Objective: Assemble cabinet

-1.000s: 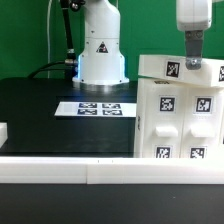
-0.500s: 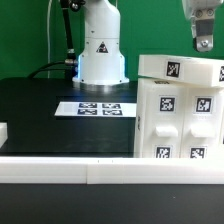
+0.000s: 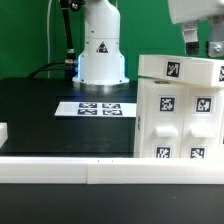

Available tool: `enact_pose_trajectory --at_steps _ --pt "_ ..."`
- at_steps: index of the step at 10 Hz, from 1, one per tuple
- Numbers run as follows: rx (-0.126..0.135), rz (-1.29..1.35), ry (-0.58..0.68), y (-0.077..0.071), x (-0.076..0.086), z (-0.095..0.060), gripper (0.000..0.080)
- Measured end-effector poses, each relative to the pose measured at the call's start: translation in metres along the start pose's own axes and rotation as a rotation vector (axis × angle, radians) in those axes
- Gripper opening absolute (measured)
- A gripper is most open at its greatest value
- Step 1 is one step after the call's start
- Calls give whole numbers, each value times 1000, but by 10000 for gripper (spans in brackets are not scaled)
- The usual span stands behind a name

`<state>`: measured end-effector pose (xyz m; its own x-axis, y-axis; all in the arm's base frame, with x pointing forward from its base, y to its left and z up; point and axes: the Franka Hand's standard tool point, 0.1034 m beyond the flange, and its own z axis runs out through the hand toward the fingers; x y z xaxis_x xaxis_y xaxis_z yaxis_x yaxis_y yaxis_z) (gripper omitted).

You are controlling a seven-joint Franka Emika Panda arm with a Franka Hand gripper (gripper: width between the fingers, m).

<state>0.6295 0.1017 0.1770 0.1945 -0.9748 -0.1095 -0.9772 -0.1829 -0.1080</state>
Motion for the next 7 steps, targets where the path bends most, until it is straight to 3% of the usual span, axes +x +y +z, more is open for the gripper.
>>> enact_pose_trajectory --at_steps 3,7 --pt "-32 -375 -18 -3 -4 -1 797" --pt "-29 -760 -19 -3 -2 -1 797"
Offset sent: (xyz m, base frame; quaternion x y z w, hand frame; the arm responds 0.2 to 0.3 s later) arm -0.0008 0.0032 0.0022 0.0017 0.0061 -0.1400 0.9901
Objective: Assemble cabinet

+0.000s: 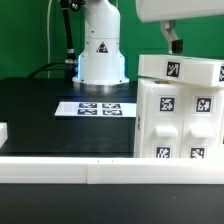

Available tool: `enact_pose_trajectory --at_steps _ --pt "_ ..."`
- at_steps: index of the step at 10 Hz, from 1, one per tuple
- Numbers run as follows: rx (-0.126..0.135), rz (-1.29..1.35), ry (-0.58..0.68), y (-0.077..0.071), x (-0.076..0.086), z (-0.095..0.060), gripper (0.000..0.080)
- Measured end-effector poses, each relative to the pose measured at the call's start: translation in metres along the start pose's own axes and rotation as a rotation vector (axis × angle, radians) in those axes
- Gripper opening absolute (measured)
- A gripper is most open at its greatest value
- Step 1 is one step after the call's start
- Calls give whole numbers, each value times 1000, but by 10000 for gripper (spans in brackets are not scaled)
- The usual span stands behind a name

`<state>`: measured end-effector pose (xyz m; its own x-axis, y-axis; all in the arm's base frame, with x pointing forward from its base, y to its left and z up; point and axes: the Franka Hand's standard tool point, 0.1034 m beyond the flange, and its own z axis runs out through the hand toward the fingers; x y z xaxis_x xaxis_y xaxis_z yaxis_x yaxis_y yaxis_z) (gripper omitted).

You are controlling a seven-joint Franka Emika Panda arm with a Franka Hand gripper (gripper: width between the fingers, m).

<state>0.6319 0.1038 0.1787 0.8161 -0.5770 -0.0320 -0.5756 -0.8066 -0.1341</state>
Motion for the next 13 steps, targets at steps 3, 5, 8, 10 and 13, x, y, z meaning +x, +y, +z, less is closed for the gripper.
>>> enact_pose_trajectory --at_steps 3,5,8,10,13 --pt "-55 -435 4 5 4 0 797" --pt "-101 -724 6 7 8 -2 797" --pt "-130 -1037 -32 13 8 2 797" --pt "-130 -1190 -45 14 7 3 797" --pt "-142 -1434 -66 18 8 5 797"
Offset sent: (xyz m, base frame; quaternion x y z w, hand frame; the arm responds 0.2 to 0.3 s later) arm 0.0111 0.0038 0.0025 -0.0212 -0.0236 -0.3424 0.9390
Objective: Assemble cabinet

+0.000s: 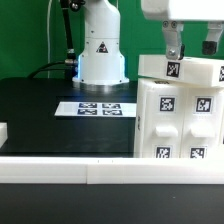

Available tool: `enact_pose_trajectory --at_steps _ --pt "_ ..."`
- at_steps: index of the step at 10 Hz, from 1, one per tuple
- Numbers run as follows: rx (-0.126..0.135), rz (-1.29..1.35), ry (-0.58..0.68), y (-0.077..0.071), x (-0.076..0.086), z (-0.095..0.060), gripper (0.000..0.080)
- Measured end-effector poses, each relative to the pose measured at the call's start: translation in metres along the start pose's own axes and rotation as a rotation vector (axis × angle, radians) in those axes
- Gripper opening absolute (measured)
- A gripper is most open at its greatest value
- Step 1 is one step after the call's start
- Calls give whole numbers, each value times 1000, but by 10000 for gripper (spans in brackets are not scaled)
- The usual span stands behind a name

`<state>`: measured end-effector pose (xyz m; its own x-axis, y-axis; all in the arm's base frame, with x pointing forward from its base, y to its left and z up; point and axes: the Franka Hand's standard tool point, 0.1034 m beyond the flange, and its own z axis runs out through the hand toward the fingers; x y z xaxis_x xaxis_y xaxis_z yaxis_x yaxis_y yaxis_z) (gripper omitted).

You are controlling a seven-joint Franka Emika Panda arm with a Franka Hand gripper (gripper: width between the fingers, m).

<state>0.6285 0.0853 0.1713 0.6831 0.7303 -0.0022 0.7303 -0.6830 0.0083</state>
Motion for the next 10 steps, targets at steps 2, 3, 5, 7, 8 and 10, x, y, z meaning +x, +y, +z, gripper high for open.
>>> enact_pose_trajectory --at_steps 2,3,5,7,8,10 --pt "3 30 -4 -1 -4 5 797" --pt "2 50 -4 -2 -6 9 797" --pt "6 74 -9 -4 -9 12 797" --pt "7 97 -12 -4 -10 14 788" --pt "5 110 -13 -5 -9 13 788" --pt "3 120 -14 -5 -10 13 612"
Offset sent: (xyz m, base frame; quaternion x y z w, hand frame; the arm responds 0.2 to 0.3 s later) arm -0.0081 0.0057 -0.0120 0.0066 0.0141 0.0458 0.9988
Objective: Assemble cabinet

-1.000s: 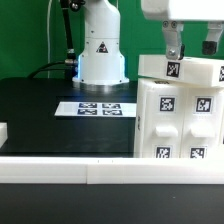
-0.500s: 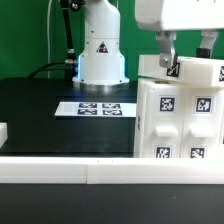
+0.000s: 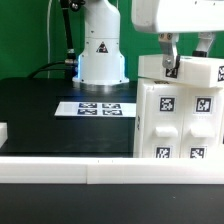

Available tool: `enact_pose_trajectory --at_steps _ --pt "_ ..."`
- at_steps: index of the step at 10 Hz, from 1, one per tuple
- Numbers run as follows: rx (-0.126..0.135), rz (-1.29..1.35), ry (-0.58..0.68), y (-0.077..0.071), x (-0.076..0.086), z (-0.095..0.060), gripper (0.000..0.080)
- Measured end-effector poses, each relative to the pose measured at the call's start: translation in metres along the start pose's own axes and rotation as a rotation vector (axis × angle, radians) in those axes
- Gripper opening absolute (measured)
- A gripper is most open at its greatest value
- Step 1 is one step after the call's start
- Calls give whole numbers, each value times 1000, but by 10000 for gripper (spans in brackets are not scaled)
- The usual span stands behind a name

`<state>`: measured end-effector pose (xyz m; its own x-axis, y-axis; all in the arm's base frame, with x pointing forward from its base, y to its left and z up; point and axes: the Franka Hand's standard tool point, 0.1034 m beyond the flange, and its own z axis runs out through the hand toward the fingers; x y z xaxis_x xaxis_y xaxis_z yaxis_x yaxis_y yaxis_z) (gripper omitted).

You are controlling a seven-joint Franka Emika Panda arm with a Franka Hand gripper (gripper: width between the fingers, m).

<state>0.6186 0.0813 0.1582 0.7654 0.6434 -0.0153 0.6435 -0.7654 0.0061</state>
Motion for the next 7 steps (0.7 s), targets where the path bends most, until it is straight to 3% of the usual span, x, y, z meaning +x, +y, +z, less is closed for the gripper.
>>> enact_pose_trajectory --at_steps 1,3,7 --pt "0 20 0 0 0 0 552" --pt "0 70 0 1 0 0 552" --pt "2 479 0 0 0 0 553"
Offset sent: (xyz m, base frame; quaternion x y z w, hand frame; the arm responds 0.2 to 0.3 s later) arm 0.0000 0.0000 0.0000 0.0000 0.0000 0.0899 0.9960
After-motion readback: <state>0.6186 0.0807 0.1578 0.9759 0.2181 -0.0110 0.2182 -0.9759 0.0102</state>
